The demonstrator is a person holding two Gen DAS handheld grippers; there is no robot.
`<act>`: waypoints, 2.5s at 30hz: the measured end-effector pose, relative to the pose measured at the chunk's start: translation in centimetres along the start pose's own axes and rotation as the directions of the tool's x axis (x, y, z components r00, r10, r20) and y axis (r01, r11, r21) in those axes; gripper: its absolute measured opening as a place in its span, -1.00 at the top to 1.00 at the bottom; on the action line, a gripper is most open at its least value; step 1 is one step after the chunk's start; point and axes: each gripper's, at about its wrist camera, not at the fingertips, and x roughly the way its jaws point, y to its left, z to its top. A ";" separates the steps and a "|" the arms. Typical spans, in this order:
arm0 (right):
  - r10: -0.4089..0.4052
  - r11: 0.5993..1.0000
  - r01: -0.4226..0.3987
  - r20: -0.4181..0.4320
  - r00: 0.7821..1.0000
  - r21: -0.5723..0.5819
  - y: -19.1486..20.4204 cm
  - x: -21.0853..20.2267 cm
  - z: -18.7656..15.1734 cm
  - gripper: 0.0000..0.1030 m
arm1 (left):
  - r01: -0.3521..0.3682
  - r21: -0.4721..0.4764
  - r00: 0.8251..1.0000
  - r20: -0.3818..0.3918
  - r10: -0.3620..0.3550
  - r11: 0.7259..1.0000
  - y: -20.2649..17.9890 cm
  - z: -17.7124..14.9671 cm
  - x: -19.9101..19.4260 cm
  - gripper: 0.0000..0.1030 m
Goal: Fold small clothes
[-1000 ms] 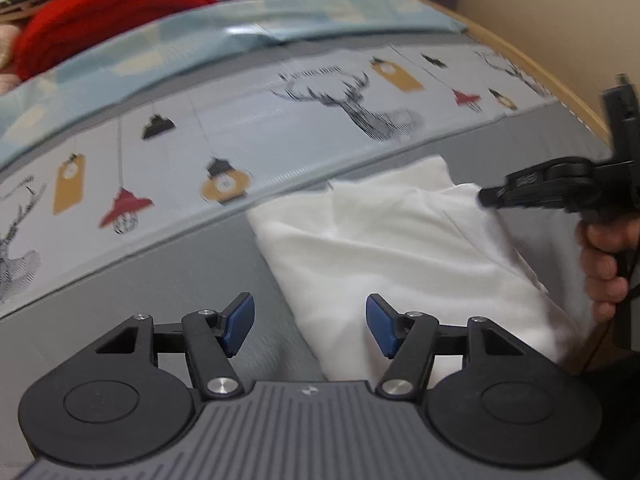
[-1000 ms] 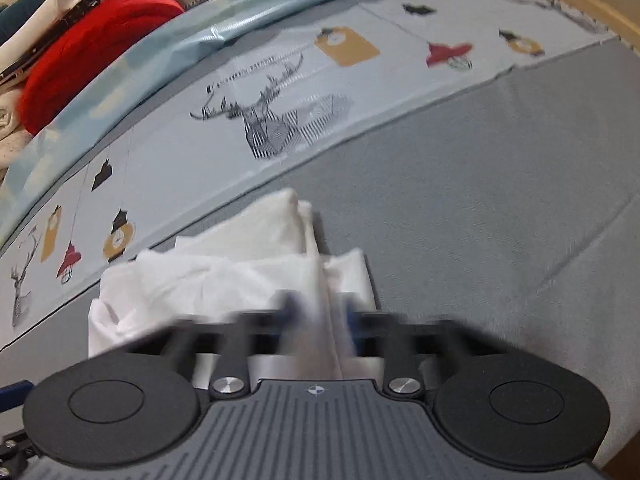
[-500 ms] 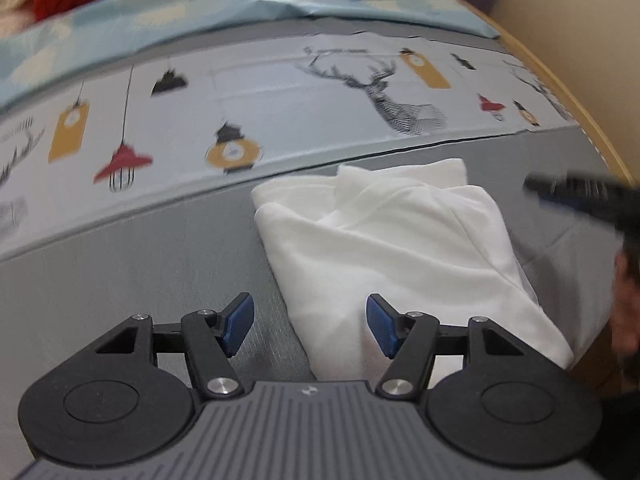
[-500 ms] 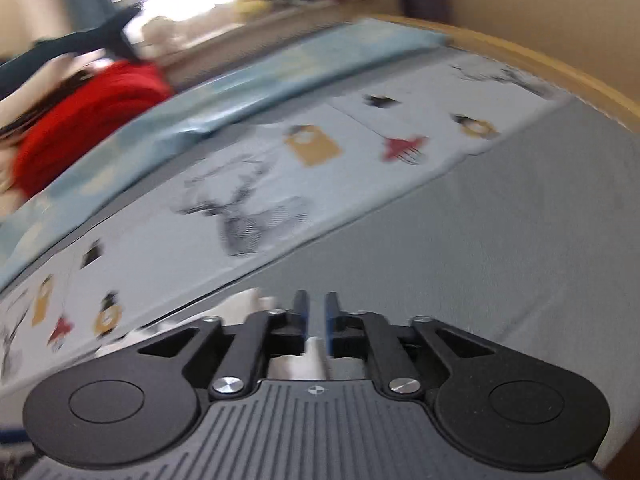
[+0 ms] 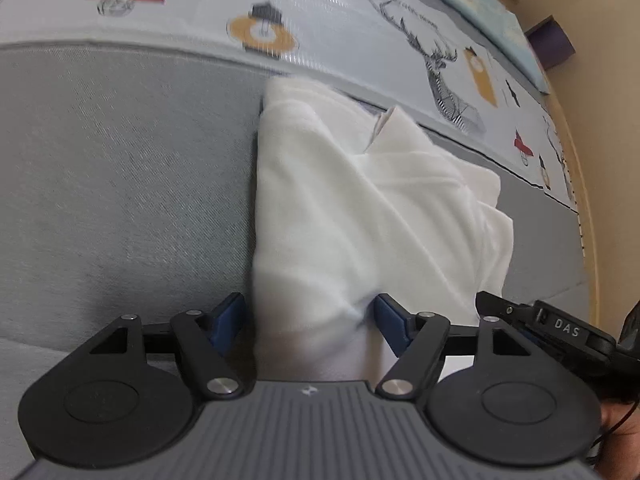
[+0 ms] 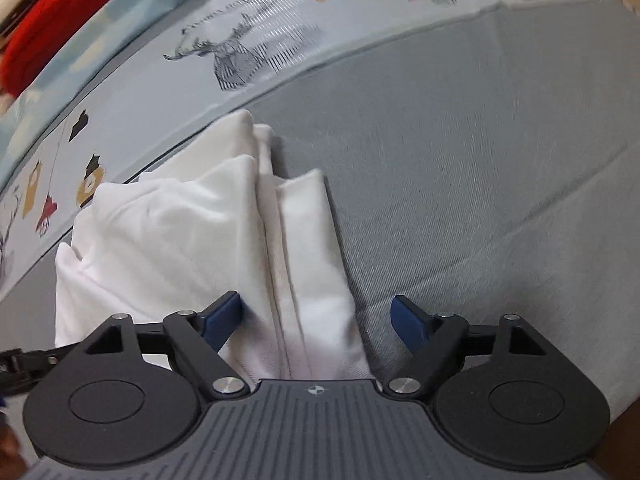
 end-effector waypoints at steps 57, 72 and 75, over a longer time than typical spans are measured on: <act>-0.007 0.918 0.040 0.084 0.996 -0.395 13.1 -1.8 -1.8 0.29 | -0.502 0.301 0.861 0.265 0.434 0.811 4.0 -2.3 -9.4 -0.44; 0.178 0.920 0.053 0.536 0.825 -0.388 9.9 -19.1 -8.7 -0.84 | -0.512 0.165 0.699 0.650 0.297 0.843 -3.3 -15.5 -22.4 -0.78; 0.181 0.893 0.115 0.583 0.792 -0.434 9.4 -20.1 -12.1 -0.88 | -0.489 0.171 0.714 0.642 0.280 0.855 -3.3 -18.7 -21.8 -0.78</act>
